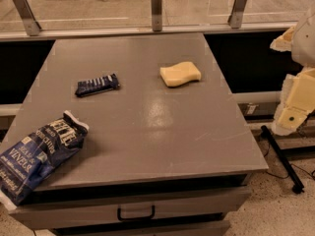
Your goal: Move sponge near blue chip bag
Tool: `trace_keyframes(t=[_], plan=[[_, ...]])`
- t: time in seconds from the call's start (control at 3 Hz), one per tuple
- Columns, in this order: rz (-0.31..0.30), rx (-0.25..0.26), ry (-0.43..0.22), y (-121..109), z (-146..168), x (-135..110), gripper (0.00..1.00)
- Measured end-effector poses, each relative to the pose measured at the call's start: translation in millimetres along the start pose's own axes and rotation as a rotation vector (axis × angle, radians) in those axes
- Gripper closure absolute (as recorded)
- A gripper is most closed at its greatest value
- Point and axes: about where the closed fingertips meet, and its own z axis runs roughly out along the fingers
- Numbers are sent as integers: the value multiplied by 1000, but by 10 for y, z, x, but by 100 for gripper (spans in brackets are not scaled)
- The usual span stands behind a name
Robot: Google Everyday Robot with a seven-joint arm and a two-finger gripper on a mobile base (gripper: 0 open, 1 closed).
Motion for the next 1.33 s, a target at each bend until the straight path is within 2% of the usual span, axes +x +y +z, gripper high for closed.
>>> trace_keyframes(t=[0.67, 1.0, 1.33], plan=[[-17, -17, 10, -62, 36, -5, 0], [-67, 3, -17, -381, 254, -178, 0], [-86, 40, -83, -822, 514, -421, 0]])
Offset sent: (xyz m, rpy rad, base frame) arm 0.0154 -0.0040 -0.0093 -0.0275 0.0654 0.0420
